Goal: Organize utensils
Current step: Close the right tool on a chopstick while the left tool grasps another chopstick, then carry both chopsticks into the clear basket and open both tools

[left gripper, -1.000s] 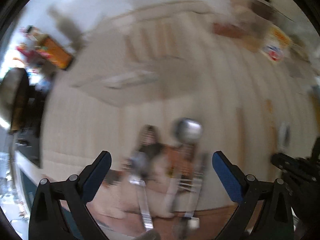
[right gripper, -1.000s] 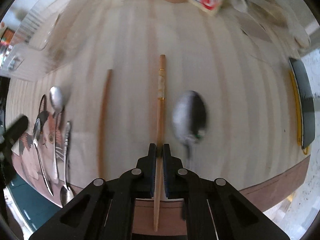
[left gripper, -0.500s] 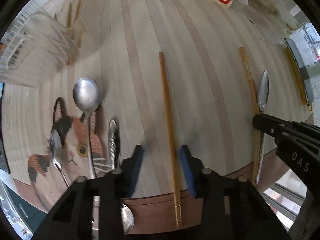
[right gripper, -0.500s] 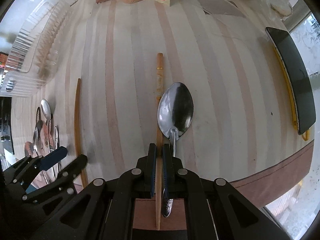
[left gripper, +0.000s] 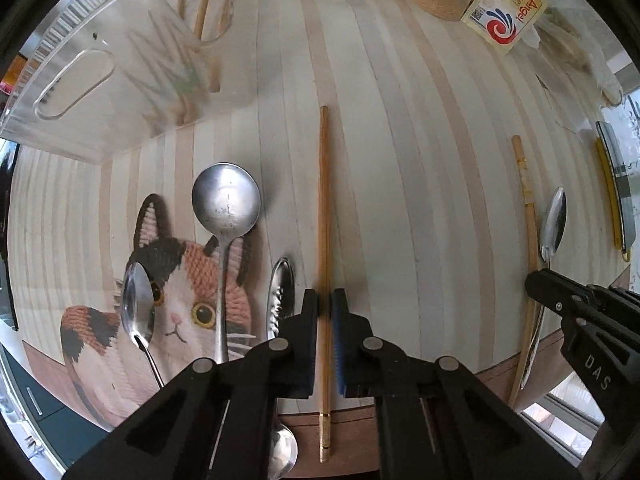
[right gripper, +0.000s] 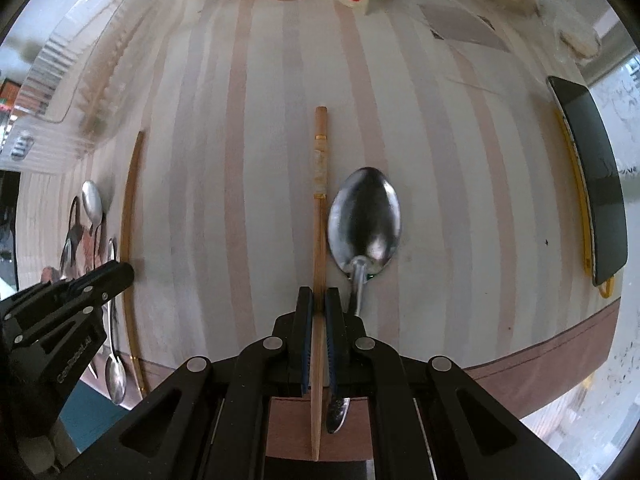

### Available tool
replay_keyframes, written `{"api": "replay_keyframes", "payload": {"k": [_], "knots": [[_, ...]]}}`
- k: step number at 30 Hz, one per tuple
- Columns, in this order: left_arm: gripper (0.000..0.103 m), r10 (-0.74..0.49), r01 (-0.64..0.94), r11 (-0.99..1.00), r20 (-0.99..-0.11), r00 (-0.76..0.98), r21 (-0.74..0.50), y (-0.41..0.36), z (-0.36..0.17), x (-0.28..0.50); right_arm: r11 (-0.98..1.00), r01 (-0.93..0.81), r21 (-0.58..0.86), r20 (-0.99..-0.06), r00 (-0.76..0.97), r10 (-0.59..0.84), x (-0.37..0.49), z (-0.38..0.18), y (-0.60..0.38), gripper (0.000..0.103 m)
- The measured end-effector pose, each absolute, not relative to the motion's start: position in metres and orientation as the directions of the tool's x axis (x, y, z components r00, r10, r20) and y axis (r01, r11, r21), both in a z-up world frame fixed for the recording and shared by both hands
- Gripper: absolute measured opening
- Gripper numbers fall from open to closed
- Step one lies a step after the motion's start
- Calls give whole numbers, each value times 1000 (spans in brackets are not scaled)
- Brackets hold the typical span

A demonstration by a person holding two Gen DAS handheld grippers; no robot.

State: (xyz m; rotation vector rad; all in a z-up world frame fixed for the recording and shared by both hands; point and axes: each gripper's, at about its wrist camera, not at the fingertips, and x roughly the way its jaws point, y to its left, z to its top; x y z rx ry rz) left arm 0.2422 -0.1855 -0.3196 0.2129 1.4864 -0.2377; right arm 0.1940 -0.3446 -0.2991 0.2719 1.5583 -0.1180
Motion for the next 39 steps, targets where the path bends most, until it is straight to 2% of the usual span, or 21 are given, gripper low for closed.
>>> {"api": "replay_keyframes", "payload": {"k": [7,12,19,28,39], "knots": [[13,-36,283,959,-998,45,-21,-186,-312,229,979,198,54,-994,-81,71,181,-300,-330,9],[13,-17,285,958,-999,50,-2,-191,-313,226,982,186,-3,-998,-58,8,179,-296,-317,9],[7,-22,273,962,-998,61,-4,-195,-314,229,980,197,-34,-999,-11,-32,171,-296,-303,8],[5,-29,282,959,-996,88,-3,-182,-304,226,971,237,28,-1000,18,24,164,-291,-310,7],[4,-84,285,958,-979,185,-28,-168,-247,218,961,260,96,-990,122,66,155,-243,-318,7]]}}
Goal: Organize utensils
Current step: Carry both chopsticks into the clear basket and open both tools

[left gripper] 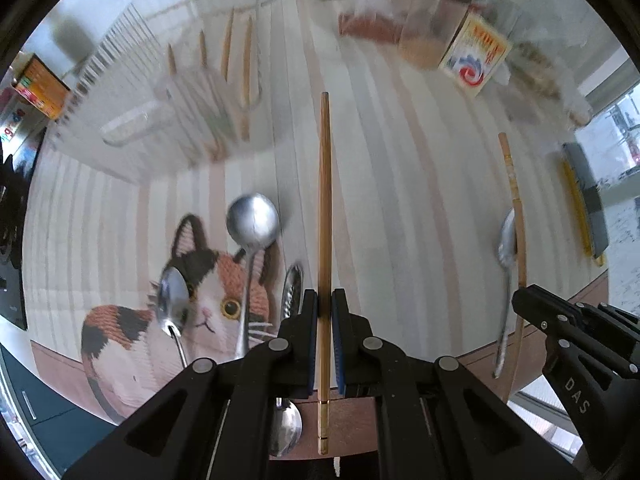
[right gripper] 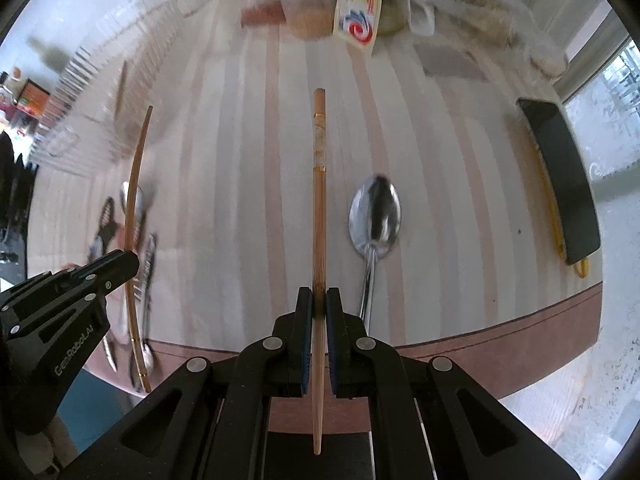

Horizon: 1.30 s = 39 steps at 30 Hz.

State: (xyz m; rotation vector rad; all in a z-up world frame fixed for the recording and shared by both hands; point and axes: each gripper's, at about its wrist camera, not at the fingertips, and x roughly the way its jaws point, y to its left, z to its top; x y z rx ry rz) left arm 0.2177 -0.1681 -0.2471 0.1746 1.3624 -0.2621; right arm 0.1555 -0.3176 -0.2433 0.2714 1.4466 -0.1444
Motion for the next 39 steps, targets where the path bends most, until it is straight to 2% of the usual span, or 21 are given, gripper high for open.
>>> {"api": "replay_keyframes", "payload": {"k": [12,25,33,39], "knots": [[4,-162,313,947,-942,293,-65,-167,-160,227,968,220,120,-965,255,62,185,-177,-326,7],[5,-219,251,960,-886,409,-121,-133,-75,305,968,140,208,-916,376,142,279,-116,-298,7],[5,-174,182,977,-901,397,-109,-94,-72,370,943,129,306,-906,344,247,350,-126,-269,7],[5,-185,120,980,-942,281,-156,-70,-112,421,938,128,322,-914,301,273,401,-154,-241,7]]}}
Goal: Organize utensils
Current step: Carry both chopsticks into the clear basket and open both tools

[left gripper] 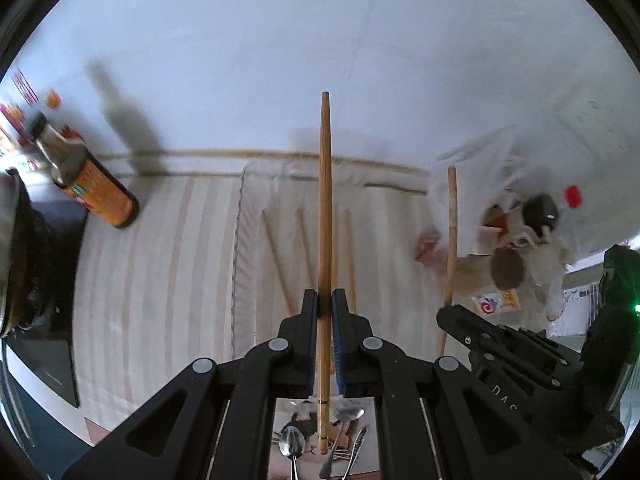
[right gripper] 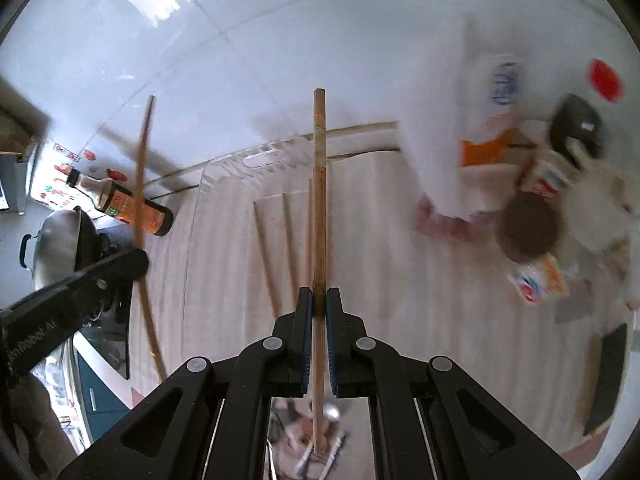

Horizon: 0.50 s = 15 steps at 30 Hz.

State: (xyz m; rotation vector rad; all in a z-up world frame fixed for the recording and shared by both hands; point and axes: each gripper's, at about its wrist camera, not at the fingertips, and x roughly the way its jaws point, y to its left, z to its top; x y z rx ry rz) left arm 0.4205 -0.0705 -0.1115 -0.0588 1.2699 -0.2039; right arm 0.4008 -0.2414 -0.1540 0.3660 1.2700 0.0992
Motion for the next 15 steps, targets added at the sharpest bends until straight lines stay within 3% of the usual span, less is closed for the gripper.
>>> {"api": "replay_keyframes", "payload": {"k": [7,15], "knots": [[5,-194,61,981,-965,179,-186,-49,-161,453,928,152,341,-926,227,303,447,-204,-214,7],[8,-153,66,987,-979,132,-145,-44,-178,459,931,138,338,-938,132,321,466,-239,-190,9]]}}
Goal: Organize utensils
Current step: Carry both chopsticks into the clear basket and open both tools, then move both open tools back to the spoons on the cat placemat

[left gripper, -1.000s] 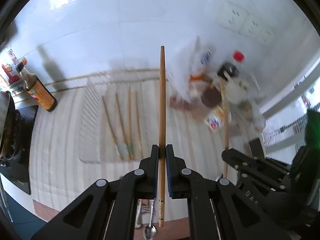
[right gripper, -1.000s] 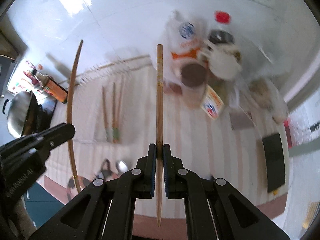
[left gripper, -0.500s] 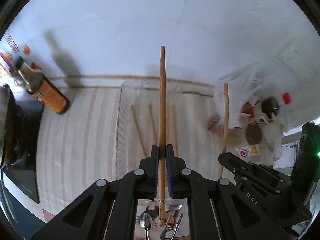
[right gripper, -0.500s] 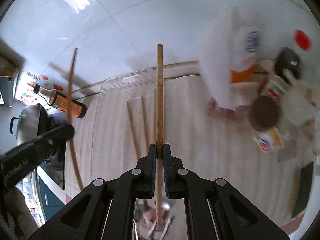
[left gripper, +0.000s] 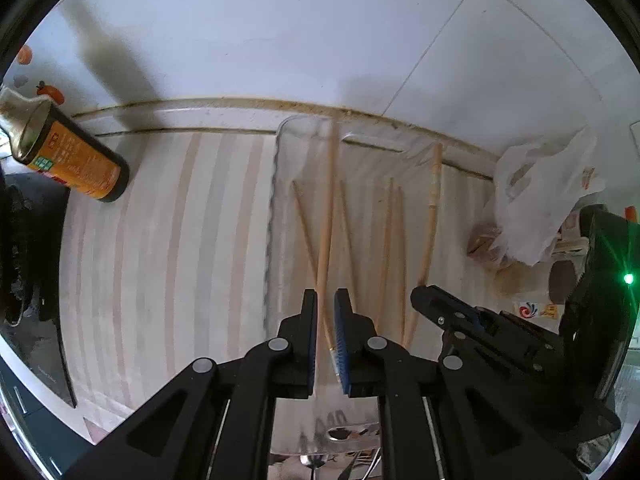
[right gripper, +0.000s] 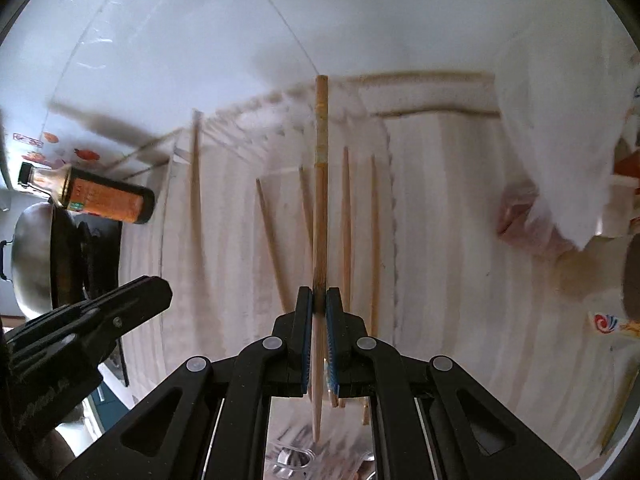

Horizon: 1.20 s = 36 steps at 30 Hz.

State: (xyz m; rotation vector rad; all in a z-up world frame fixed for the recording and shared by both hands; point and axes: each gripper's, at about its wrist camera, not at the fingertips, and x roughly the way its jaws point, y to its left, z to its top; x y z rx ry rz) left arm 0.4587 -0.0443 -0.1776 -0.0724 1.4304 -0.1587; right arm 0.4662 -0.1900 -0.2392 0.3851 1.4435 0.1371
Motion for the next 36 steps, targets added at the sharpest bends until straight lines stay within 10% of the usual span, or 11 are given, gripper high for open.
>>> {"api": "replay_keyframes", "payload": {"k": [3,7,15,24,36], "knots": [[14,-105,66,993,-984,145,-96,-39,-178,456,938,130,323,-943,125,307,462,-242,-186,31],[59,-33,54,998,-977,209,-22,-32,-170,446,955,113,275,-955,148,257,456,-234,-186,35],[93,50,25,998,-932,358,63,-21,-156,419,987,78,139,-968,220,119,427,-206,-191,69],[103,70,29,995,-904,422,91,-18,-153,376,996,83,18,-958,288,-7,371,-189,-198,103],[103,49,27,997,-824,564,78,-14,-97,312,992,123,-12,-891,449,-66,316,-124,-208,103]]}}
